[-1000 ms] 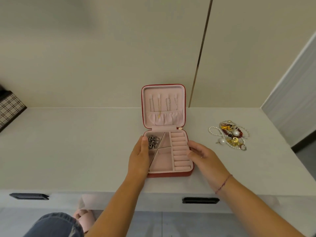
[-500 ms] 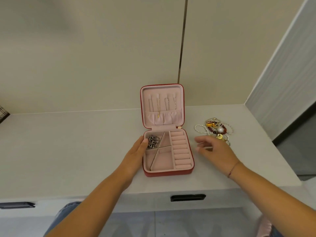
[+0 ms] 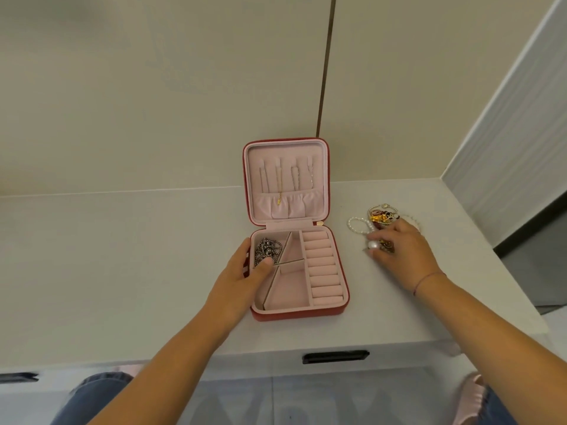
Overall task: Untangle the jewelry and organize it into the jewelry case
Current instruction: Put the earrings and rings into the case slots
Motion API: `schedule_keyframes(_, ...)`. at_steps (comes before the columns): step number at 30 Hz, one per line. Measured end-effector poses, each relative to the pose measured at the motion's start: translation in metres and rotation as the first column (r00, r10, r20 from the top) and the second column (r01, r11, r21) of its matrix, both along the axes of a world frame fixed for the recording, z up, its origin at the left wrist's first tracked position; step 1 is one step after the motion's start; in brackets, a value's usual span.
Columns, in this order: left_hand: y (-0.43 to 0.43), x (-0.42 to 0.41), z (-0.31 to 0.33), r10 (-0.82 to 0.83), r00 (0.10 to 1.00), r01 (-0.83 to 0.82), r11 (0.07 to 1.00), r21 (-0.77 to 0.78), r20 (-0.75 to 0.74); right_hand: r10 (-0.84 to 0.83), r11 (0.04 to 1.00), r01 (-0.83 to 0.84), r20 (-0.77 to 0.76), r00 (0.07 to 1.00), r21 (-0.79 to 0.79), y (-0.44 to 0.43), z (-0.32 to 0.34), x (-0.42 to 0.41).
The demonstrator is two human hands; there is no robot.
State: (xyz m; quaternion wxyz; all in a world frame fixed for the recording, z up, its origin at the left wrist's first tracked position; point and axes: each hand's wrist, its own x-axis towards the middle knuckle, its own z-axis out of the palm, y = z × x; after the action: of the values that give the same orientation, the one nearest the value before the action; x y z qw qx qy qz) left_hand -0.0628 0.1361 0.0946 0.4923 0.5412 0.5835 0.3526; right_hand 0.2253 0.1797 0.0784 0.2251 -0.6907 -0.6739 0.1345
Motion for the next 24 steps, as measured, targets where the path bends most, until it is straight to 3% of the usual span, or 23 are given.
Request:
schedule_keyframes(4, -0.001, -0.002, -0.008, -0.037, 0.998, 0.040, 0.997, 0.062, -0.045, 0.030, 0.998, -0.030, 0.012, 0.999, 0.048, -0.004, 0.007, -0.008)
schedule_keyframes(11, -0.002, -0.002, -0.021, -0.066, 0.980, 0.097, 0.983, 0.157, -0.190, 0.151, 0.986, -0.129, -0.243, 0.958, 0.105, 0.005, 0.039, -0.058)
schedule_keyframes(20, 0.001, -0.004, -0.024, -0.060, 0.975, 0.101, 0.978, 0.184, -0.215, 0.313, 0.943, -0.308, -0.022, 0.950, 0.125, 0.023, 0.031, -0.087)
schedule_keyframes(24, 0.002, -0.004, -0.024, -0.063, 0.979, 0.100, 0.977, 0.190, -0.192, 0.327, 0.940, -0.325, 0.005, 0.945, 0.106, 0.025, 0.025, -0.090)
